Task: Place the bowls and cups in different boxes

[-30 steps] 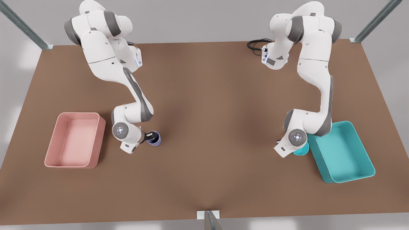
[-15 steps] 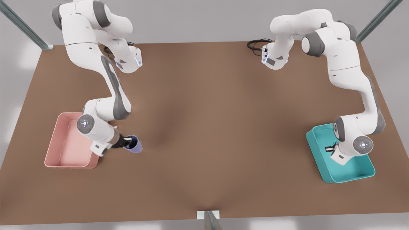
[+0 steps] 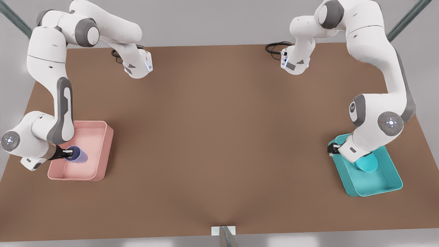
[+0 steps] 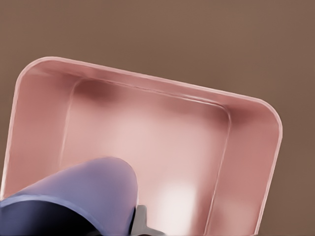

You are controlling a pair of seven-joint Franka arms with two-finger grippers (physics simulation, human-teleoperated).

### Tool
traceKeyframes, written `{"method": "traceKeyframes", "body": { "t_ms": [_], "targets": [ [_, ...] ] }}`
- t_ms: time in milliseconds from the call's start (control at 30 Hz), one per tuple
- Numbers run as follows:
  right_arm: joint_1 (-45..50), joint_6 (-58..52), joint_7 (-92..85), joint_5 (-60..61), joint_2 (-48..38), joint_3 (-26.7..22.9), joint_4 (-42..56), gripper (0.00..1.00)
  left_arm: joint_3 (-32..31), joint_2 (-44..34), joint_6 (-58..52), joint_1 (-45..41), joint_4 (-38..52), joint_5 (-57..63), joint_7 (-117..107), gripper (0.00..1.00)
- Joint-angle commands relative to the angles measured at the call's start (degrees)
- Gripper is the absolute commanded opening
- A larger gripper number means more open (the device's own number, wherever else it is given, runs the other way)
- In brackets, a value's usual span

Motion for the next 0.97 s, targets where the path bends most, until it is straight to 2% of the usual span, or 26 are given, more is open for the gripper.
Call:
{"method": "traceKeyframes", "body": {
  "t_ms": [0, 67, 200, 233, 400, 567, 700, 833, 933],
  "targets": [
    [0.0, 3.5, -17.5, -0.2, 1.6, 0.0, 0.1, 0.21, -1.4, -4.2, -17.1, -1.4, 0.1, 0.4, -11.9, 1.0],
    [0.1, 4.4, -17.2, -0.1, 3.2, 0.1, 0.1, 0.21, -1.7, -7.2, -25.6, -1.4, 2.0, 0.5, -11.6, 1.0],
    [0.4, 4.8, -16.7, 0.6, 4.8, 0.5, 0.2, 0.21, -3.3, -7.6, -26.7, -0.6, 3.2, 0.1, -11.8, 1.0],
    [0.2, 4.8, -16.8, 0.5, 4.9, 0.5, 0.2, 1.0, -3.5, -7.6, -27.7, -1.1, 3.2, 0.5, -12.0, 1.0],
    [1.0, 3.5, -17.4, 0.4, 3.1, 0.6, 0.2, 1.0, -3.6, -7.6, -27.8, -1.0, 3.4, 0.3, -11.7, 1.0],
    [3.8, -15.1, -16.4, 0.5, -9.1, 0.6, 0.9, 1.0, -3.6, -7.6, -28.0, -0.9, 3.4, 0.2, -11.7, 1.0],
    [11.6, -38.0, 13.9, -0.9, -10.8, 0.5, 15.6, 1.0, -3.6, -7.7, -27.9, -0.8, 3.4, 0.1, -11.7, 1.0],
    [14.7, -41.8, 20.4, -0.9, -19.0, 0.6, 15.0, 1.0, -3.6, -7.6, -27.9, -0.8, 3.4, 0.1, -11.7, 1.0],
    [15.1, -42.2, 20.6, -0.9, -19.4, 0.6, 15.0, 1.0, -3.6, -7.5, -27.8, -0.8, 3.4, 0.0, -11.7, 1.0]
  ]
}}
